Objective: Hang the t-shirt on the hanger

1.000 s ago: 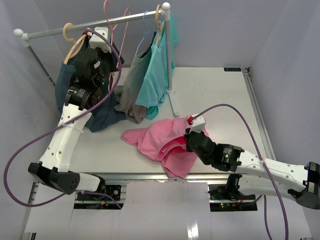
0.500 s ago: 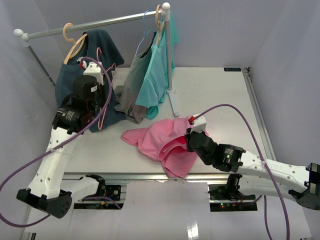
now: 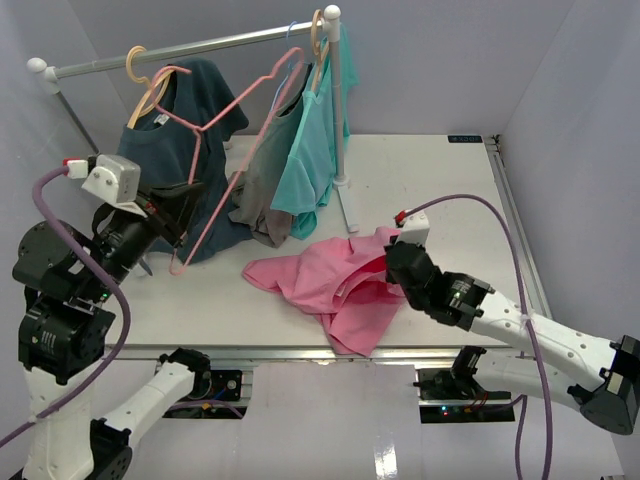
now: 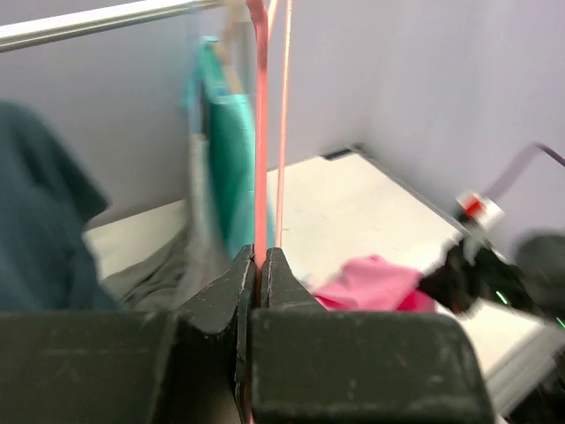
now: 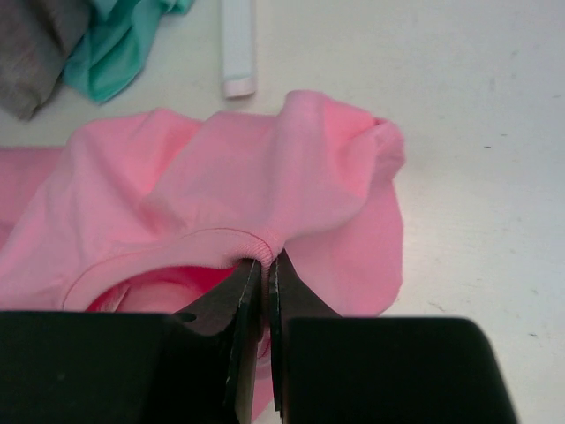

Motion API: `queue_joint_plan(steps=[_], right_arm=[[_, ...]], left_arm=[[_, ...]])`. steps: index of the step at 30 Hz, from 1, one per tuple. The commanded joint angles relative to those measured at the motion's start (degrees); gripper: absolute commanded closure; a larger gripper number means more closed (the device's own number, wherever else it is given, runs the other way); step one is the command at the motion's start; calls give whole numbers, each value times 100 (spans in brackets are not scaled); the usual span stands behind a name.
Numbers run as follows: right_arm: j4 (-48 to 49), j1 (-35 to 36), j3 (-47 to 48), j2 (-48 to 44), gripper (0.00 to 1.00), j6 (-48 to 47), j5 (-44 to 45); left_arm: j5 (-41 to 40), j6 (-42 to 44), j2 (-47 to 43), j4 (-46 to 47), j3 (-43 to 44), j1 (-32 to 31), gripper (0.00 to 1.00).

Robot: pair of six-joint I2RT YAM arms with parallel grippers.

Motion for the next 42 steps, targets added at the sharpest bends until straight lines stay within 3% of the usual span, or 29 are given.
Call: queue_joint_plan(steps=[1,6,11,19,24,25,32,36,42], right_arm=[[-89,-1052,509,25,92,-22,-267],[-175,-1960,744,82,92,-196,-634],[-203,-2549,881,-215,92,-325,-878],[-282,-2973,918,-37,92,-372,-1007],[-265,-3293,734,-78,92,-357,-1323],[-265,-3300,708,-123,92,-377,-1324],[-193,-3318,671,-267,92,-499,-1644],[-114,-3318,596,-397,92,-534,-1773],[-69,-3318,569,-630,92,-581,-2063]], left_arm=[[2318,171,596,341,-329,4,100],[3239,59,500,653,-983,-4,100],[3292,-23,171,700,-1894,-26,100],[1835,-276,801,1120,-2517,-676,100],[245,-422,1003,1316,-2711,-2638,100],[103,-429,952,1316,-2776,-2798,100],[305,-225,641,1172,-3055,-3153,100],[-71,-182,714,1106,-2972,-3342,100],[160,-139,951,1151,-2938,-3426,100]])
